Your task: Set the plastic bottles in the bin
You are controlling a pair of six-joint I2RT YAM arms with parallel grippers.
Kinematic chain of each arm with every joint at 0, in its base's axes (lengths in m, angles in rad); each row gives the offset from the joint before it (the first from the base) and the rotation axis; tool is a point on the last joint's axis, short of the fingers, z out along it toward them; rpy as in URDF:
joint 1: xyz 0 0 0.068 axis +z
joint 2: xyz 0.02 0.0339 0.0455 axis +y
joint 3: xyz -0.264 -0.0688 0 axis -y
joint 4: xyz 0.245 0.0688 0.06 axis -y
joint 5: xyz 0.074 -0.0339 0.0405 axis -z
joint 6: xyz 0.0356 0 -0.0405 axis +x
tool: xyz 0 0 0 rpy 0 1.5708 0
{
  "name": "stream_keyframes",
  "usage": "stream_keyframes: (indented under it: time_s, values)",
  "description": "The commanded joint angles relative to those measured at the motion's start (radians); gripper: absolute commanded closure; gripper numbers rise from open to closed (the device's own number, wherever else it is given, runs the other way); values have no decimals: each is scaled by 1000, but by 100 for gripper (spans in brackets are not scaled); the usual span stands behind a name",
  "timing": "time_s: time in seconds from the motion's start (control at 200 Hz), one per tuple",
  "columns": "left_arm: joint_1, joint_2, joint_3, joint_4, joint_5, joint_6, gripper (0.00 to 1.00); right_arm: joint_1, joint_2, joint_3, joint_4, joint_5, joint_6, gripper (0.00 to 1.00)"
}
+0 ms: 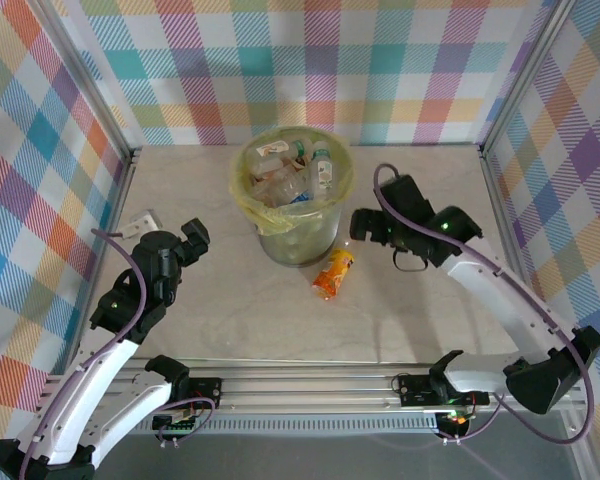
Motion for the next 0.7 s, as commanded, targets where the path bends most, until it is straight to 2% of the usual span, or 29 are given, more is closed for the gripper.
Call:
stream_keyframes:
  time_s: [0.0,0.23,0.695]
  values:
    - [8,-10,-13,22,-8,-31,0,-13,-42,-116,133,-75,132,0]
    - [8,-7,-27,35,2,-44,0,-32,61,-252,303,-210,170,0]
    - [8,-6,-24,17,-8,-45,0,-62,279,-302,470,-292,196,1]
